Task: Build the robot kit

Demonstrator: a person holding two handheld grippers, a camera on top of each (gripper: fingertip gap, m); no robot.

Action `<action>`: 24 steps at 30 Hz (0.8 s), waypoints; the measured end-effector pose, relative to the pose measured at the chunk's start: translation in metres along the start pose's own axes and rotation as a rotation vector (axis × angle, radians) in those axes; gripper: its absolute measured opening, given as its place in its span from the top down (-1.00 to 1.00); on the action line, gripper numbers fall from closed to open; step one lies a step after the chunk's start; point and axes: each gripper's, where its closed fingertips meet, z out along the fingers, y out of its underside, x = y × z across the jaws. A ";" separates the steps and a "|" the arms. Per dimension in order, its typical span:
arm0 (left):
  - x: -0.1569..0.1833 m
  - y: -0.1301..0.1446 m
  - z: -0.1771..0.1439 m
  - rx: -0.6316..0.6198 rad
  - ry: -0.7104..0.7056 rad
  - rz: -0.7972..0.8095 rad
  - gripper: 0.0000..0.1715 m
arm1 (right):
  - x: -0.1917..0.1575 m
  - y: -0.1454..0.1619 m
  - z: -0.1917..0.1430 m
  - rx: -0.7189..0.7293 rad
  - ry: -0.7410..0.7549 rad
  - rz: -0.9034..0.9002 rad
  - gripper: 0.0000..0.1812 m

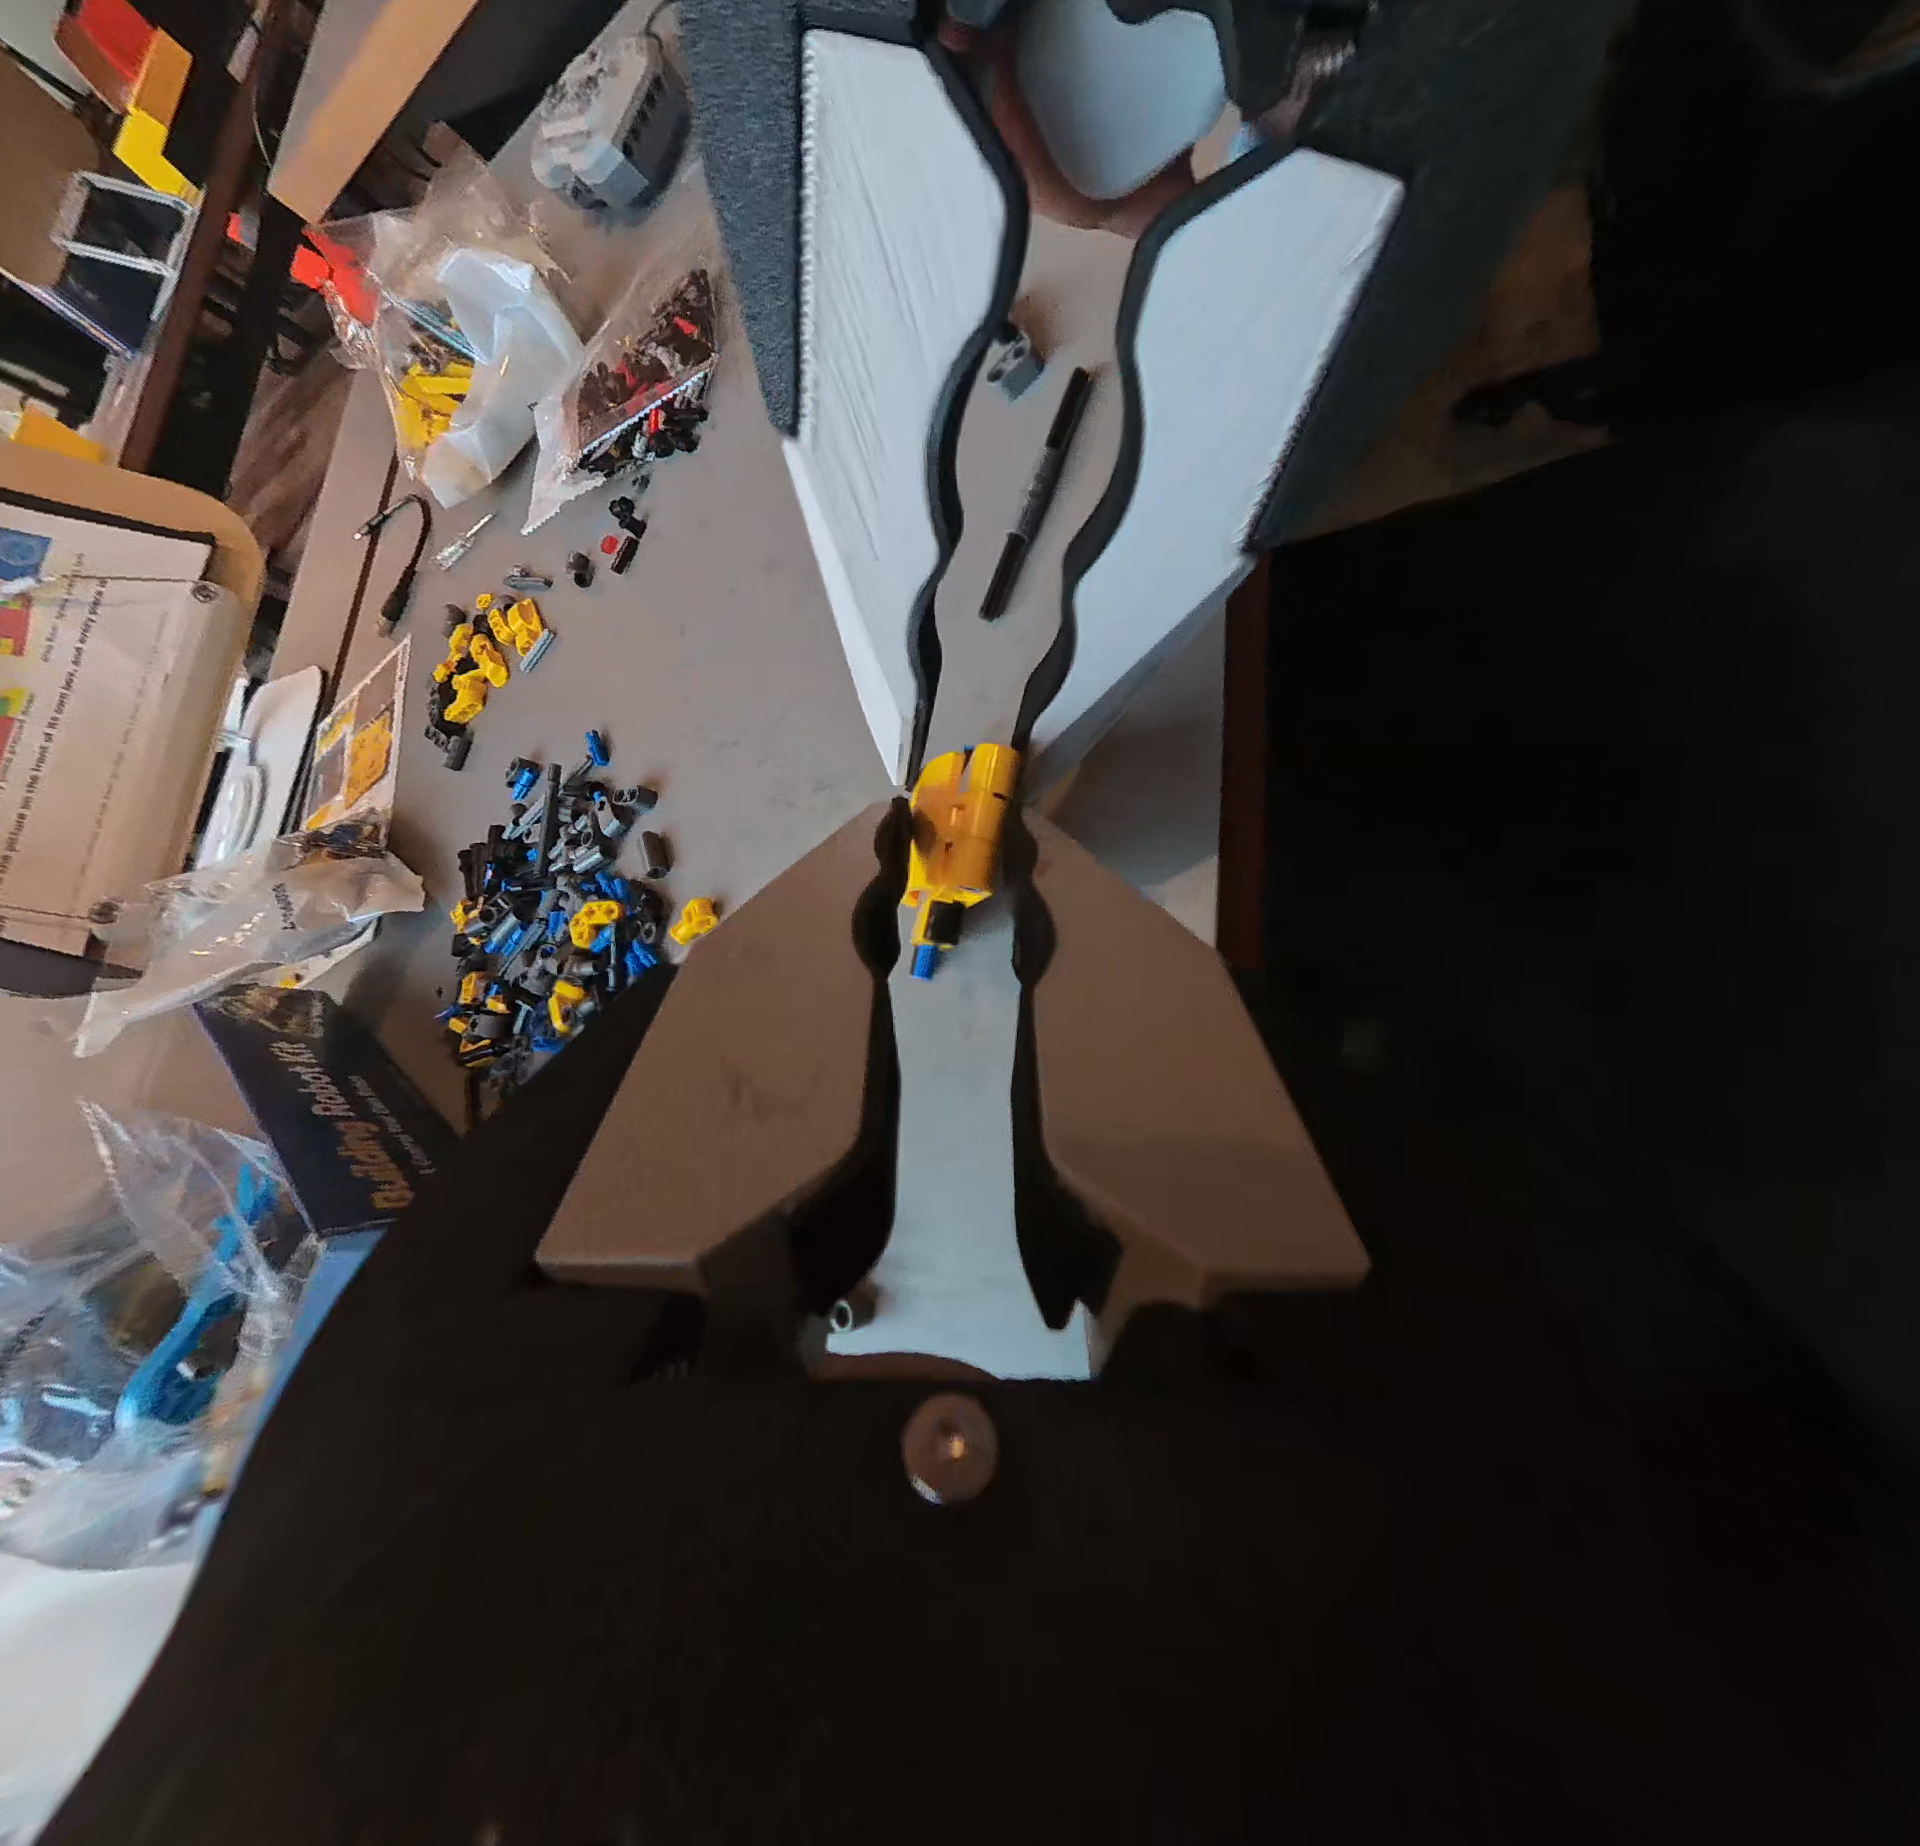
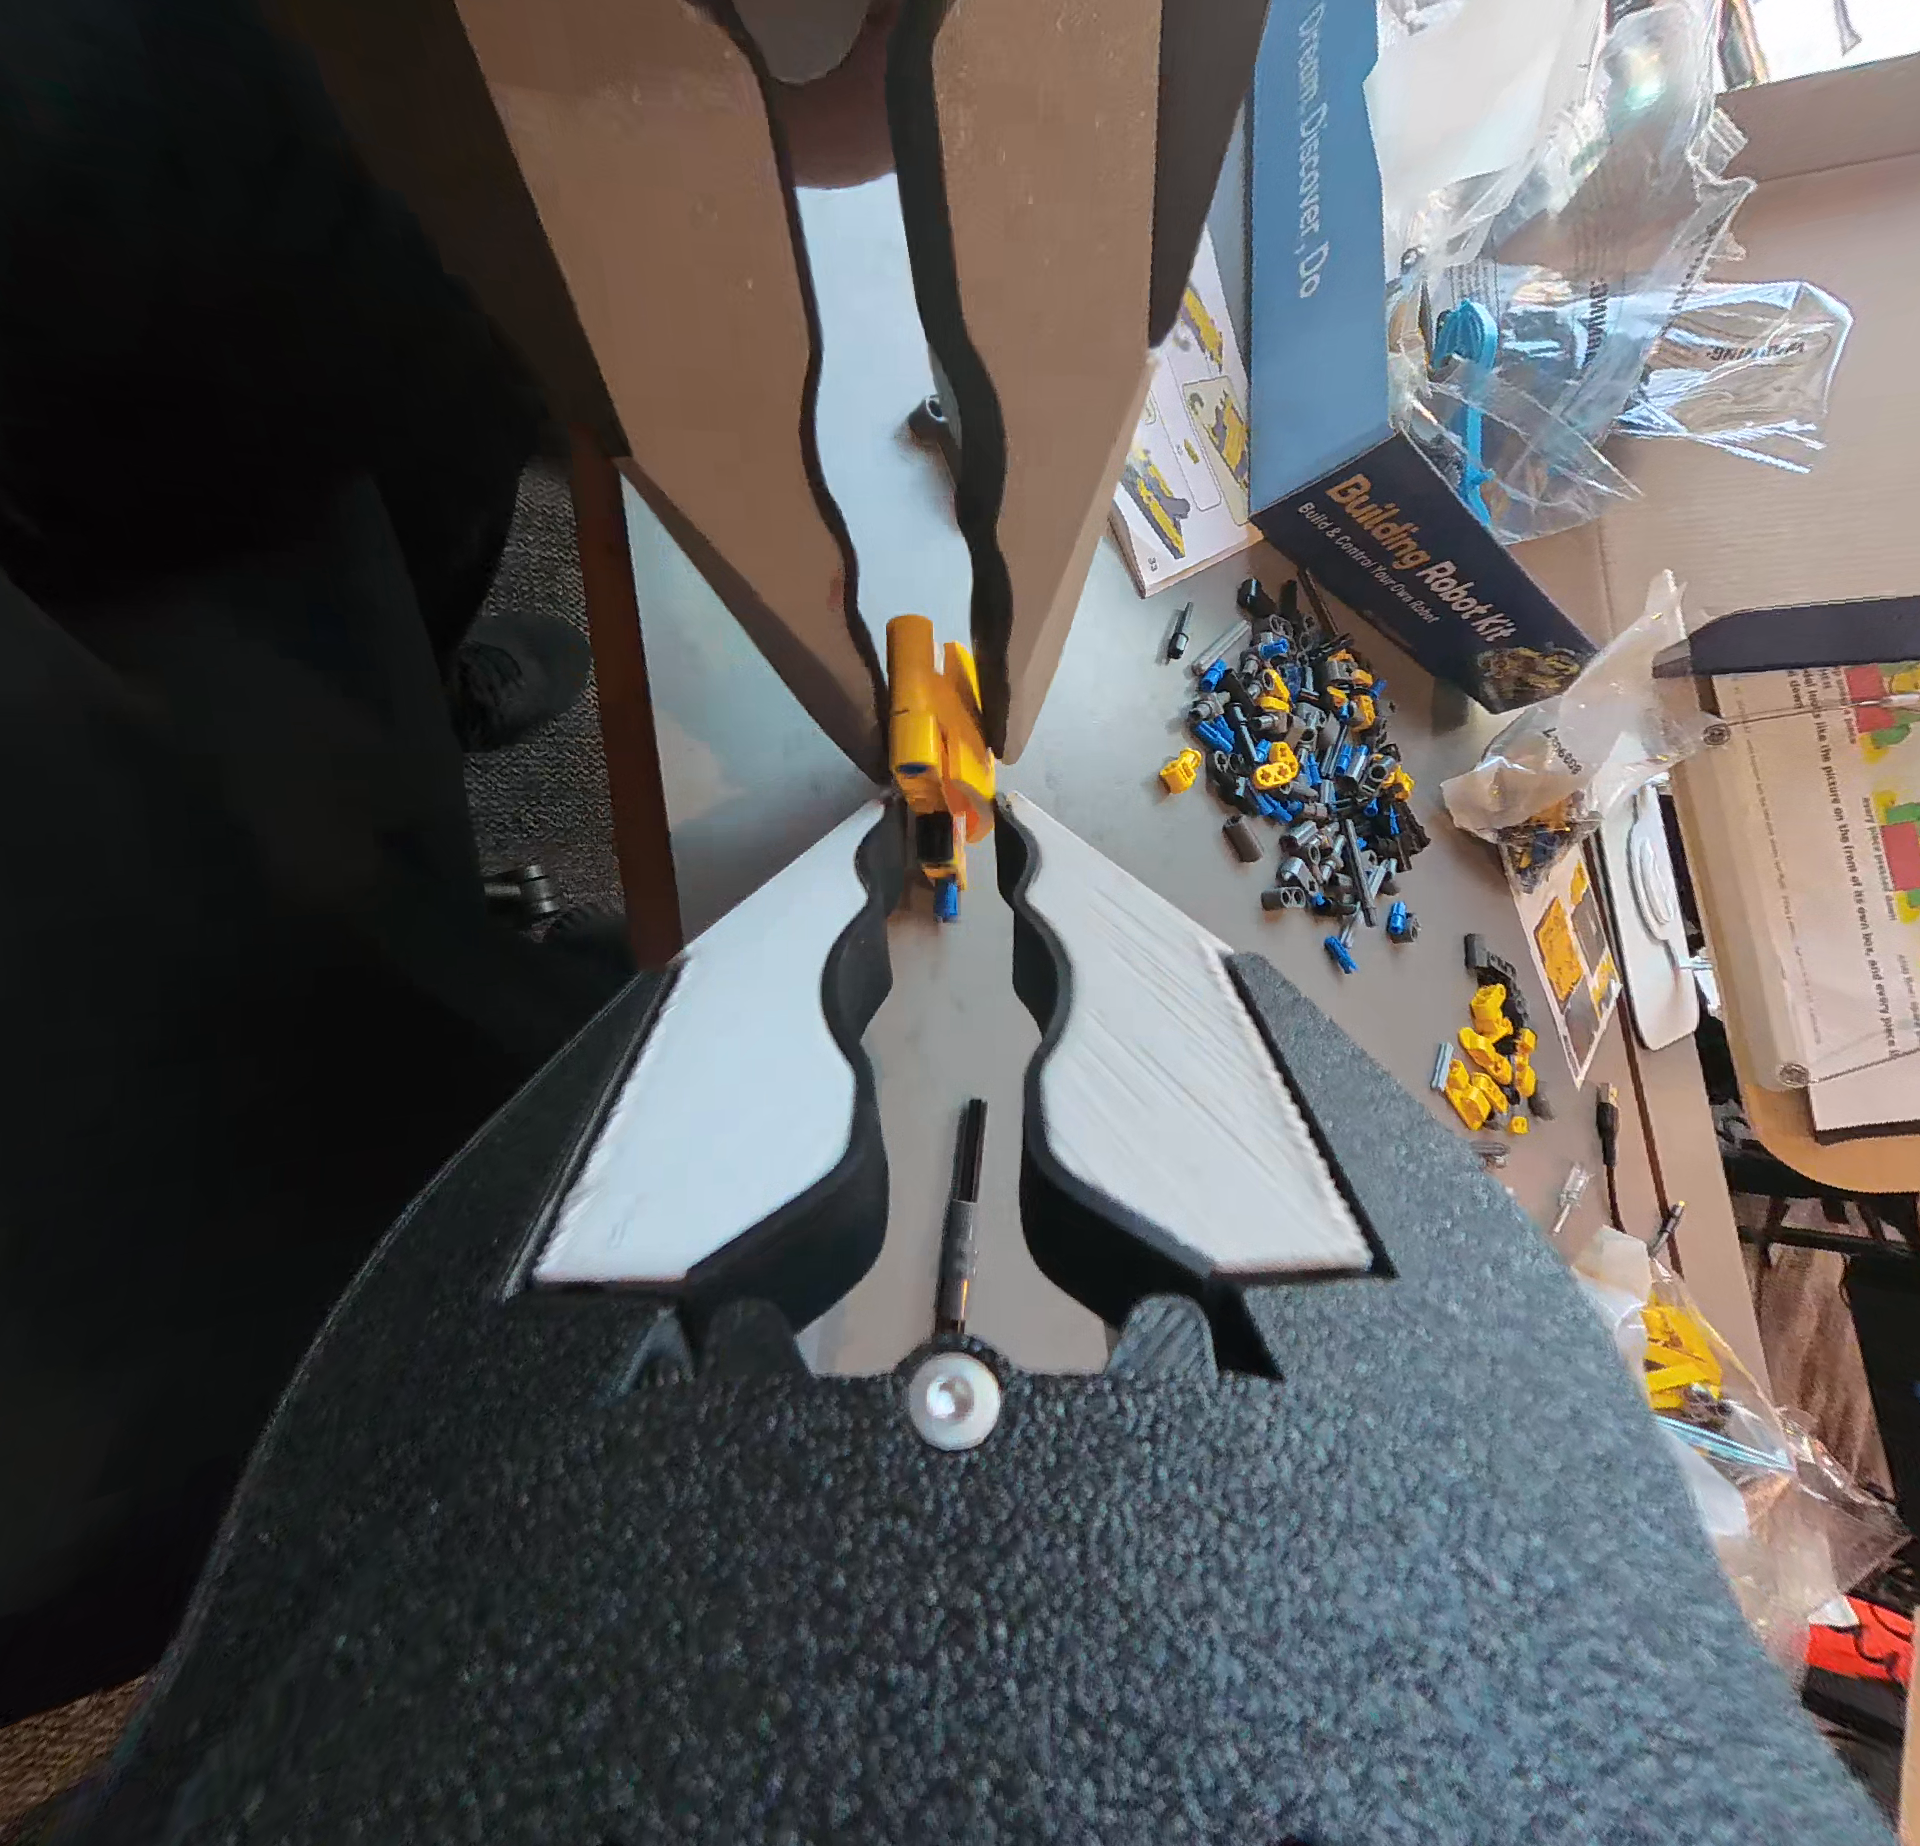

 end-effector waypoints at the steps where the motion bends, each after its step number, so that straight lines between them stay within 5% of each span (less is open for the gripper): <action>1: 0.000 0.000 -0.002 0.026 0.008 -0.038 0.84 | -0.001 0.001 0.000 -0.003 -0.005 0.006 0.82; 6: -0.009 0.018 -0.020 0.065 -0.043 -0.166 0.83 | 0.016 0.018 -0.016 -0.027 0.025 0.164 0.80; 12: -0.009 0.032 -0.046 0.170 -0.144 -0.275 0.85 | 0.044 0.081 -0.055 -0.082 0.077 0.624 0.70; 18: 0.004 0.022 -0.055 0.285 -0.112 -0.217 0.86 | 0.016 0.016 -0.046 0.086 -0.061 0.507 0.38; 24: 0.012 0.005 -0.065 0.401 -0.074 -0.195 0.86 | -0.034 -0.029 0.015 0.032 -0.184 0.247 0.41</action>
